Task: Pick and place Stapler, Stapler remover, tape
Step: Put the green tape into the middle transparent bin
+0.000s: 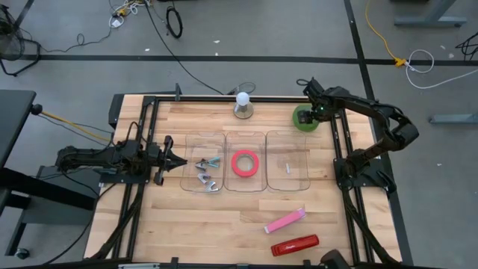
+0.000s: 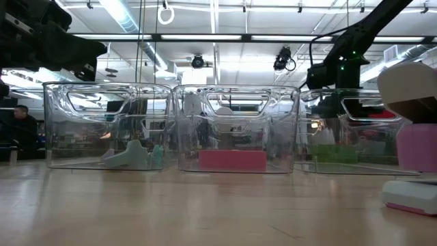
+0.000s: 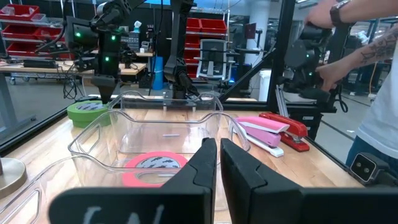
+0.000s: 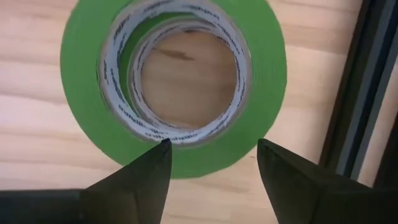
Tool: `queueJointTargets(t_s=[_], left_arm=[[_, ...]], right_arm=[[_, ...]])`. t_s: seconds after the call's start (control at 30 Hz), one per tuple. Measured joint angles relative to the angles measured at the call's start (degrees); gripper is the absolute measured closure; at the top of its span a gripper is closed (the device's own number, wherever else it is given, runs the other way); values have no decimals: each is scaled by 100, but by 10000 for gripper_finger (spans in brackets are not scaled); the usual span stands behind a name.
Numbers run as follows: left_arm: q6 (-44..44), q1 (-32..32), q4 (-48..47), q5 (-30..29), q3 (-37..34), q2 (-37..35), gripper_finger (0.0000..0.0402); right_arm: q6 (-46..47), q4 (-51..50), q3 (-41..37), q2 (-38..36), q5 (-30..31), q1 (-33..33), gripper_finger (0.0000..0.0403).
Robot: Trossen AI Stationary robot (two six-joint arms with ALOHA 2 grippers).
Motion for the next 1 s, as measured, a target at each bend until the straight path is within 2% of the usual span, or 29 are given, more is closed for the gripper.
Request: queueJointTargets(t_s=[0.27, 0.7, 1.0], left_arm=[[0, 1, 1, 0, 1, -1, 376], [0, 0, -1, 0, 1, -1, 376], [0, 0, 1, 0, -1, 0, 376]], right_arm=[[33, 350, 0, 0, 19, -246, 165], [-460, 801, 2, 0, 316, -335, 165], [-517, 558, 551, 0, 301, -214, 166]])
